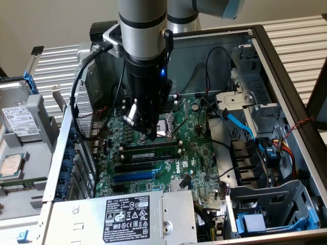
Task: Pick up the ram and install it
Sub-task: 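Press down the ram until it locks into place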
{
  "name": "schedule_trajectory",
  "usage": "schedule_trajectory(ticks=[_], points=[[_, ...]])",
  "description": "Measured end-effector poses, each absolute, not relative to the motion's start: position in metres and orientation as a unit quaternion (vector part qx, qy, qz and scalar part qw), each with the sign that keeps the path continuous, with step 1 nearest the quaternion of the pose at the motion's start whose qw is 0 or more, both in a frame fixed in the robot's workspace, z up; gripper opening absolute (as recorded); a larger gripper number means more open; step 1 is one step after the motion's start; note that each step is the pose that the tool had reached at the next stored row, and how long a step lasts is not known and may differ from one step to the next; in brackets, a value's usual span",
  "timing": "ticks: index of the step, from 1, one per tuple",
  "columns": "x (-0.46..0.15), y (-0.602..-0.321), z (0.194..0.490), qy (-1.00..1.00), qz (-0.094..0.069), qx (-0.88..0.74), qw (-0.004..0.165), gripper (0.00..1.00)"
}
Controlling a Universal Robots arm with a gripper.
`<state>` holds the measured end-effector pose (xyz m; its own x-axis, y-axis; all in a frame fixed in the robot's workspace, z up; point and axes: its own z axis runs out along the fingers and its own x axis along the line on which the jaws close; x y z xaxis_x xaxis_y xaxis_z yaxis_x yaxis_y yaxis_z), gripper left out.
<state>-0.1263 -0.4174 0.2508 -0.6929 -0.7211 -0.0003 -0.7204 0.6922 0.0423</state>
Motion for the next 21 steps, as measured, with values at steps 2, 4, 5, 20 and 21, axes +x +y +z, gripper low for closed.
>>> schedule_trajectory(ticks=[2, 4, 5, 20, 21], points=[[-0.1263, -0.4174, 0.2507, -0.925, -0.02, 0.38, 0.008, 0.11], [-0.1263, -0.4174, 0.2508, -0.93, -0.02, 0.366, 0.008, 0.11], [-0.1263, -0.4174, 0.2507, -0.933, -0.02, 0.359, 0.007, 0.11], [-0.1263, -0.4174, 0.2508, -0.963, -0.018, 0.271, 0.007, 0.11], [-0.1263, -0.4174, 0.2507, -0.964, -0.017, 0.265, 0.008, 0.11]])
